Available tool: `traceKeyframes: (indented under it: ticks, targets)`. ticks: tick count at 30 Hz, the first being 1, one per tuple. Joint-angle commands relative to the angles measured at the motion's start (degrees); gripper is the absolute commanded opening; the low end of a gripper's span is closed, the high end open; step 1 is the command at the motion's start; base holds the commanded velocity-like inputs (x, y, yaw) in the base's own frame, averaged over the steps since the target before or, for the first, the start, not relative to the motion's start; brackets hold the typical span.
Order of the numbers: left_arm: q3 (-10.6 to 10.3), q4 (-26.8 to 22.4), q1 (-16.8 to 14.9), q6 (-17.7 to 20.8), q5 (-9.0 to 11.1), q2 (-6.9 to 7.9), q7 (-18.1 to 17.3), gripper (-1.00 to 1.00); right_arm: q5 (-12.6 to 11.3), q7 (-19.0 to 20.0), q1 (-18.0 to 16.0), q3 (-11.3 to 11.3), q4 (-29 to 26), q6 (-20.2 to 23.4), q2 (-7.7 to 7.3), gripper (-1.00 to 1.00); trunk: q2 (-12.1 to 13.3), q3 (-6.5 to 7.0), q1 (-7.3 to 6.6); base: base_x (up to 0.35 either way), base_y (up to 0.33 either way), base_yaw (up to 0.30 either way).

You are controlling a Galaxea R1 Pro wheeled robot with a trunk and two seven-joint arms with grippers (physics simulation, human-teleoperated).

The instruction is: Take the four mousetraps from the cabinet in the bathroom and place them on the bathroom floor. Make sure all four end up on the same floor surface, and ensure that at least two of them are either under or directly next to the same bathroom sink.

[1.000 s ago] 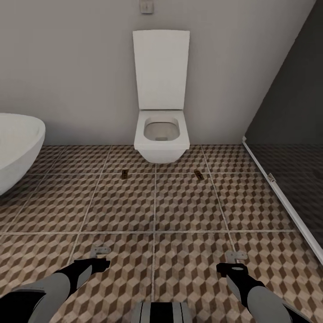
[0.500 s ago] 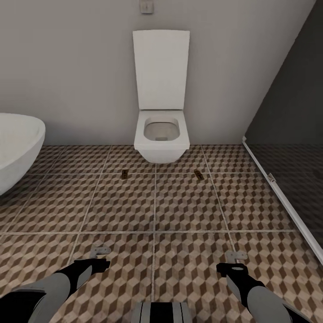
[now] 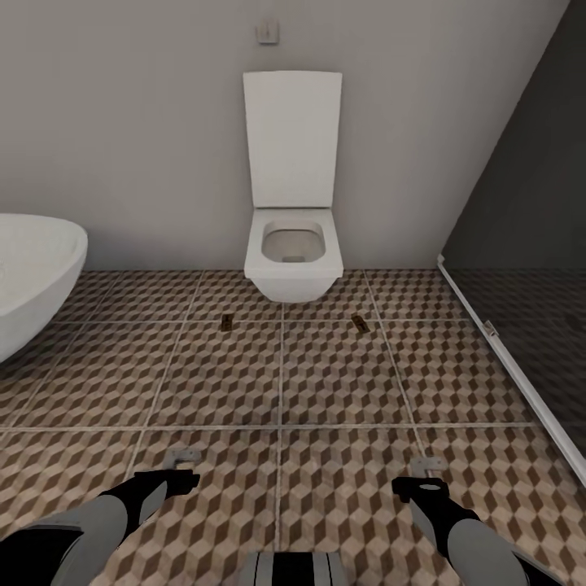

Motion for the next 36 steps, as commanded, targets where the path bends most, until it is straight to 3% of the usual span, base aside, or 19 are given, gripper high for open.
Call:
traceKeyframes:
  ticks: [1, 25, 36]
  targets:
    - [-0.4, -0.1, 0.0, 0.3, 0.6, 0.05, -0.1, 1.0, 0.5, -0.1, 0.0, -0.2, 0.0, 0.3, 0.04, 1.0, 0.0, 0.19, -0.03, 0.0, 0.0, 0.0]
    - [-0.5, -0.1, 0.0, 0.4, 3.5, 0.26, 0.9, 1.0, 0.6, -0.1, 0.0, -0.2, 0.0, 0.3, 0.19, 1.0, 0.3, 5.51, -0.65, 0.0, 0.0, 0.0]
    - [-0.5, -0.1, 0.0, 0.4, 3.6, 0.24, 0.9, 1.0, 0.6, -0.1, 0.0, -0.2, 0.0, 0.3, 0.26, 1.0, 4.7, 7.49, -3.07, 0.0, 0.0, 0.0]
